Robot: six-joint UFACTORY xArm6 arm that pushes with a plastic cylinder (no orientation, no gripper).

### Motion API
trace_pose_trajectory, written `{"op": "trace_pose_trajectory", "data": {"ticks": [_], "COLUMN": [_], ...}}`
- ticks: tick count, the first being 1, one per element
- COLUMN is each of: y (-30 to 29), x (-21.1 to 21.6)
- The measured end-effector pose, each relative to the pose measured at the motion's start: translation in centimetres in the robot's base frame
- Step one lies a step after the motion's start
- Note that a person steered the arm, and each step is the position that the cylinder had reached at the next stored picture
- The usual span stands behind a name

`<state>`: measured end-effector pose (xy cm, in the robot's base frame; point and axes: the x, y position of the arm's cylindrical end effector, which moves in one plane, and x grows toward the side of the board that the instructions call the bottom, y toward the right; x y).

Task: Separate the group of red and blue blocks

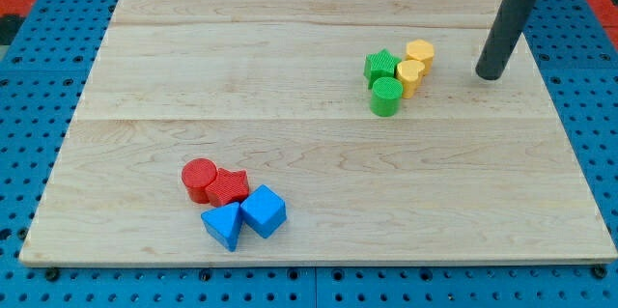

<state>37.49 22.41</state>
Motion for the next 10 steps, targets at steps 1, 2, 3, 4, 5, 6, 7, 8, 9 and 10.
{"op": "trace_pose_trajectory", "data": {"ticks": [1, 2, 3, 4, 5, 6, 7, 8, 9, 10], "y": [0.0, 0.2, 0.2, 0.6, 0.7, -2.9, -7.9, -13.4, -20.4, -26.2], "x": [0.0, 0.0, 0.0, 3.2, 9.0, 14.7, 20.7, 24.3, 23.7, 21.2]}}
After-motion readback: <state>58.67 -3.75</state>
